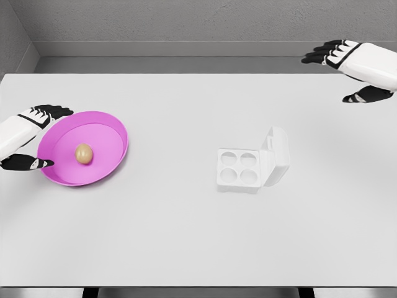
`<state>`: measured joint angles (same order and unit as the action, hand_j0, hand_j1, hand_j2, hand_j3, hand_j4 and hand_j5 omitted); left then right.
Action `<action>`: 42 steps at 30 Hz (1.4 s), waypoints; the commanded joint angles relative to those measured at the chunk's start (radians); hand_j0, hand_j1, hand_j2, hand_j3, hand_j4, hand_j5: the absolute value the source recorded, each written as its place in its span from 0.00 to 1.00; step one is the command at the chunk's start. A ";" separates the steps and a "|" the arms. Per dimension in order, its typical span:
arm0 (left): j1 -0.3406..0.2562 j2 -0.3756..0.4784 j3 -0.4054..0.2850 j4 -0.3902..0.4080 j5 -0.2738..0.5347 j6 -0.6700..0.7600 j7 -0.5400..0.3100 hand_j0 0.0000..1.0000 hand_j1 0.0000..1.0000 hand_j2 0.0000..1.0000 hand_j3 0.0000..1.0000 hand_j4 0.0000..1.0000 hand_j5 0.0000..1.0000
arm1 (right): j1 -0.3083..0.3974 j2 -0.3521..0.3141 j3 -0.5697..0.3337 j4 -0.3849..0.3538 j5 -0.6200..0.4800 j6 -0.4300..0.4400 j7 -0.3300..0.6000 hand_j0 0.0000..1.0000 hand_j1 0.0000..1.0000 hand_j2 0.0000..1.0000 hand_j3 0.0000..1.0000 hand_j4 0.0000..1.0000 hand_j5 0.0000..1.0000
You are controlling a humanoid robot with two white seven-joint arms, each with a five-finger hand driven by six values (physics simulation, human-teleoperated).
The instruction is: Pack egg into the box and close the box lid
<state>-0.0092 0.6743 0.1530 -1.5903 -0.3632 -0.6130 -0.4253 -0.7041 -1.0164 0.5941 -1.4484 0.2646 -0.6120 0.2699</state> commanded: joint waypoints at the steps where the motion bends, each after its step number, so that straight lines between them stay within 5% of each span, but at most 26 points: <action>1: 0.000 0.001 0.000 0.000 0.006 0.002 0.000 1.00 1.00 1.00 1.00 1.00 1.00 | 0.000 -0.011 0.003 -0.006 -0.007 0.001 -0.003 1.00 1.00 1.00 1.00 1.00 1.00; 5: 0.000 0.005 -0.001 0.004 -0.006 0.002 -0.007 1.00 1.00 1.00 1.00 1.00 1.00 | 0.005 -0.024 0.003 -0.007 -0.007 0.001 0.002 1.00 1.00 1.00 1.00 1.00 1.00; 6: -0.014 0.011 -0.003 -0.002 -0.046 0.002 -0.076 1.00 1.00 1.00 1.00 1.00 1.00 | 0.006 -0.025 0.003 -0.009 -0.007 0.001 0.002 1.00 1.00 1.00 1.00 1.00 1.00; 8: -0.063 0.011 -0.015 -0.008 -0.088 0.002 -0.115 1.00 1.00 1.00 1.00 1.00 1.00 | 0.008 -0.025 0.003 -0.009 -0.012 0.001 0.002 1.00 1.00 1.00 1.00 1.00 1.00; 10: -0.178 0.010 -0.038 0.007 -0.259 0.002 -0.118 1.00 1.00 1.00 1.00 1.00 1.00 | 0.029 -0.024 -0.003 -0.010 -0.015 0.001 0.002 1.00 1.00 1.00 1.00 1.00 1.00; 12: -0.264 0.014 -0.128 0.082 -0.310 0.002 -0.118 1.00 1.00 1.00 1.00 1.00 1.00 | 0.029 -0.019 -0.008 -0.010 -0.015 0.001 0.003 1.00 1.00 1.00 1.00 1.00 1.00; 14: -0.391 0.057 -0.299 0.187 -0.309 0.002 -0.118 1.00 1.00 1.00 1.00 1.00 1.00 | 0.029 -0.021 -0.008 -0.010 -0.015 0.001 0.003 1.00 1.00 1.00 1.00 1.00 1.00; 16: -0.433 0.076 -0.394 0.194 -0.304 0.002 -0.121 1.00 1.00 1.00 1.00 1.00 1.00 | 0.029 -0.024 -0.010 -0.012 -0.007 0.001 0.003 1.00 1.00 1.00 1.00 1.00 1.00; 21: -0.451 0.123 -0.527 0.182 -0.186 0.002 -0.168 1.00 1.00 1.00 1.00 1.00 1.00 | 0.029 -0.068 -0.011 -0.010 -0.005 0.001 0.003 1.00 1.00 1.00 1.00 1.00 1.00; 25: -0.454 0.122 -0.515 0.194 -0.077 0.002 -0.170 0.99 0.99 0.99 0.99 0.99 0.99 | 0.043 -0.073 -0.011 -0.012 -0.005 0.001 0.002 1.00 1.00 1.00 1.00 1.00 1.00; 28: -0.456 0.125 -0.509 0.313 0.063 0.002 -0.170 1.00 1.00 1.00 1.00 1.00 1.00 | 0.043 -0.079 -0.011 -0.012 -0.007 0.001 0.002 1.00 1.00 1.00 1.00 1.00 1.00; 33: -0.454 0.131 -0.533 0.336 0.072 0.002 -0.181 1.00 1.00 1.00 1.00 1.00 1.00 | 0.051 -0.093 -0.008 -0.006 -0.010 0.001 0.002 1.00 1.00 1.00 1.00 1.00 1.00; 37: -0.468 0.168 -0.561 0.328 0.072 0.002 -0.181 0.87 0.87 0.87 0.87 0.87 0.87 | 0.049 -0.093 -0.007 -0.003 -0.010 0.001 0.002 1.00 1.00 1.00 1.00 1.00 1.00; 42: -0.650 0.245 -0.805 0.343 0.155 0.002 -0.179 0.83 0.83 0.83 0.83 0.83 0.83 | 0.051 -0.093 -0.002 -0.006 -0.007 0.001 0.002 1.00 1.00 1.00 1.00 1.00 1.00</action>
<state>-0.6765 0.8844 -0.5602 -1.2501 -0.2462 -0.6119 -0.6044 -0.6473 -1.1074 0.5909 -1.4530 0.2623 -0.6124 0.2720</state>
